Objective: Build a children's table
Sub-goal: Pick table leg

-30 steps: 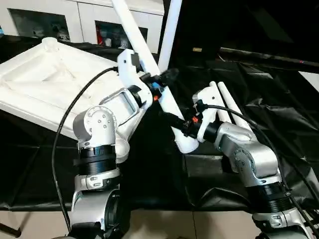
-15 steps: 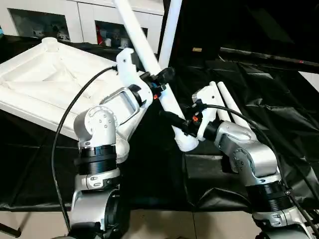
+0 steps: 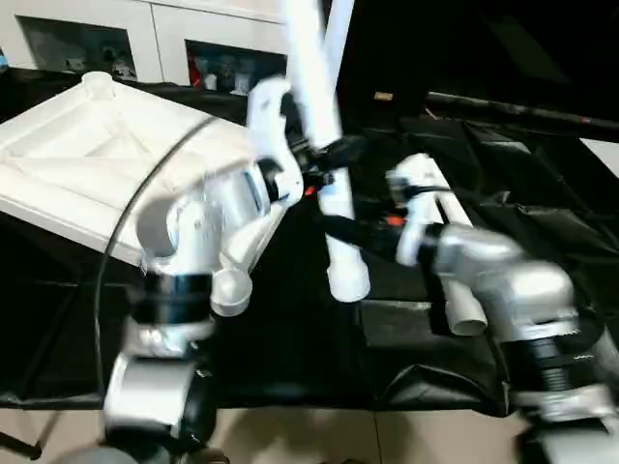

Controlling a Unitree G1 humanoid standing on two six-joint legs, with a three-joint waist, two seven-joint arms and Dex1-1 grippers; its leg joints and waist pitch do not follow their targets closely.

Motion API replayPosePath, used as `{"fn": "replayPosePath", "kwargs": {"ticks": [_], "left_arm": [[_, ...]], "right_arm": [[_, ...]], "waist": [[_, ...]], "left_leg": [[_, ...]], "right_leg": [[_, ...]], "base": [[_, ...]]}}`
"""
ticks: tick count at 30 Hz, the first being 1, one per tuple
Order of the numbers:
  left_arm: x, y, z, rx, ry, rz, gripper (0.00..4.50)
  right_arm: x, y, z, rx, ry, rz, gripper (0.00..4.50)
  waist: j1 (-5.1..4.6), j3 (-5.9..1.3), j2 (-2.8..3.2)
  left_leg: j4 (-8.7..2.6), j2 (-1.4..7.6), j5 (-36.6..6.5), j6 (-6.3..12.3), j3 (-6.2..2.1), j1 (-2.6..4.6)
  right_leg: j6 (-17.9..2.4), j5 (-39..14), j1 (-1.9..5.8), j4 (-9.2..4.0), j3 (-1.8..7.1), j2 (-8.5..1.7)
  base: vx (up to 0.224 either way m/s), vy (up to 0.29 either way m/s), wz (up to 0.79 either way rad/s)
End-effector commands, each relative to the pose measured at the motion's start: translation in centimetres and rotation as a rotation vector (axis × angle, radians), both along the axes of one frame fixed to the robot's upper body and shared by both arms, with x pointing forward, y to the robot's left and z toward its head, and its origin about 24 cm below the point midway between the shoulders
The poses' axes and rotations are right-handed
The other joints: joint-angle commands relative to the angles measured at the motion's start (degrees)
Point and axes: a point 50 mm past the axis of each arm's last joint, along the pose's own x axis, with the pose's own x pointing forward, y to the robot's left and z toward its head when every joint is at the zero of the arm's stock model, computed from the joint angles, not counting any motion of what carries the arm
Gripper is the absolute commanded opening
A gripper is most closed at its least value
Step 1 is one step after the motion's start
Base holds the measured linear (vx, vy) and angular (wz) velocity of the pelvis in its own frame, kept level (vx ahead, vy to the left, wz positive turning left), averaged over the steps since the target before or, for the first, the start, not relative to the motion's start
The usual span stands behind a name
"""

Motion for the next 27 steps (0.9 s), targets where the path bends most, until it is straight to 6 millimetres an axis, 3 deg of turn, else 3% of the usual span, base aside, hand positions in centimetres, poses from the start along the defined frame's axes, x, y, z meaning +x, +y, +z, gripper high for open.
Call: {"fn": "replayPosePath", "kwargs": {"ticks": [1,4,13,26,27], "left_arm": [[-0.6,-0.8,1.0,0.003,-0.040,-0.093,1.80],[-0.9,-1.0,1.0,0.044,-0.069,-0.124,1.80],[-1.8,-1.4,0.9,0.051,-0.086,-0.265,1.80],[-2.3,-1.9,1.2,0.012,-0.093,-0.352,1.80],[-2.3,-1.9,1.1,0.009,-0.090,-0.354,1.80]], "right_arm": [[0.0,-0.4,0.9,0.014,0.004,0.022,3.31],[-0.1,-0.5,0.9,0.000,0.019,0.052,3.31],[-0.9,-0.5,0.9,-0.043,0.056,0.162,3.31],[-1.8,0.1,0.2,-0.071,0.076,0.270,3.31],[-1.8,0.1,0.1,-0.069,0.073,0.269,3.04]], "waist": [[0.19,-4.14,0.31],[0.18,-4.21,0.29],[0.37,-4.30,-0.01],[0.43,-4.32,0.14],[0.43,-4.31,0.13]], "left_leg": [[-3.21,0.15,-2.4,0.54,0.37,0.17],[-3.14,0.33,-2.5,0.21,0.42,0.32],[-3.09,0.37,-1.3,0.12,0.42,0.23],[-3.00,0.39,-1.7,-0.08,0.41,0.13],[-3.01,0.38,-1.7,-0.10,0.40,0.11]], "right_leg": [[-8.4,-5.4,4.07,-3.90,2.77,-3.85],[-8.4,-6.6,3.80,-4.00,2.79,-3.91],[-8.7,-5.6,3.98,-3.73,2.73,-3.91],[-8.9,-6.1,3.97,-3.73,2.74,-3.96],[-8.9,-6.0,3.97,-3.73,2.73,-3.94]], "base": [[0.000,0.000,0.00],[0.000,0.000,0.00],[0.000,0.000,0.00],[0.000,0.000,0.00],[0.000,0.000,0.00]]}}
